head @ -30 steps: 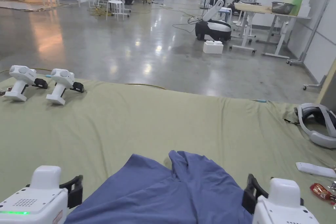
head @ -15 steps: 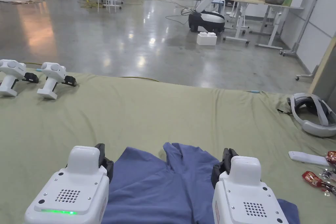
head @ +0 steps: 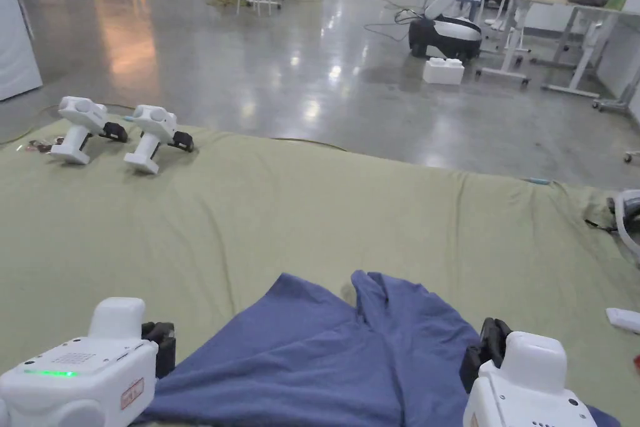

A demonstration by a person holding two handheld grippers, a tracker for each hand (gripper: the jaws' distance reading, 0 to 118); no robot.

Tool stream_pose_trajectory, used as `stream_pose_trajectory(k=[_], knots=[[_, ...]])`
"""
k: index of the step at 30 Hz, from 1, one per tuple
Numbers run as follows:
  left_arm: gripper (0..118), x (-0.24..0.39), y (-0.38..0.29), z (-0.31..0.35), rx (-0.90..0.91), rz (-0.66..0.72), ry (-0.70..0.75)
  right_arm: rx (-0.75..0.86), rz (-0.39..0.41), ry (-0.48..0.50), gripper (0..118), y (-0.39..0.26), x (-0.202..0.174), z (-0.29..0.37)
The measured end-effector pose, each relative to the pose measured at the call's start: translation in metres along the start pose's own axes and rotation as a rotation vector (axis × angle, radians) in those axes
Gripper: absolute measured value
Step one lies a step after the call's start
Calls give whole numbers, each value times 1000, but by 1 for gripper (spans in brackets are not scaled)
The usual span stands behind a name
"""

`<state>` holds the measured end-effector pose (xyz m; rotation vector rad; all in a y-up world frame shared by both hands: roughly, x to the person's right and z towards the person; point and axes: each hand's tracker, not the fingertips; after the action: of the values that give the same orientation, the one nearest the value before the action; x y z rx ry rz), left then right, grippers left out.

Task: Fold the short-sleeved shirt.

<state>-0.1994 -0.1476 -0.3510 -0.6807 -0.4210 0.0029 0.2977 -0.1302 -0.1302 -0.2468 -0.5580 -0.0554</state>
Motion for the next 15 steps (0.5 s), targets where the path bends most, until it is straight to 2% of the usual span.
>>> stream_pose_trajectory(k=[5, 6, 7, 8, 9, 11, 15], knots=[[3, -53, -19, -20, -147, 101, 44, -42, 11, 11, 8, -8, 4, -10], [10, -51, -23, -18, -165, 136, 57, -53, 10, 11, 8, -9, 6, -12], [30, -62, -23, -26, -200, 156, 63, -62, 7, 11, 8, -10, 7, -14], [63, -68, -25, -31, -215, 178, 61, -72, 3, 12, 8, -11, 8, -16], [73, -74, -28, -37, -246, 205, 58, -85, -1, 15, 8, -13, 9, -18], [72, -83, -33, -51, -283, 258, 30, -105, -1, 13, 8, -16, 11, -22], [72, -89, -39, -60, -351, 298, 136, -130, 4, 7, 8, -22, 15, -25]])
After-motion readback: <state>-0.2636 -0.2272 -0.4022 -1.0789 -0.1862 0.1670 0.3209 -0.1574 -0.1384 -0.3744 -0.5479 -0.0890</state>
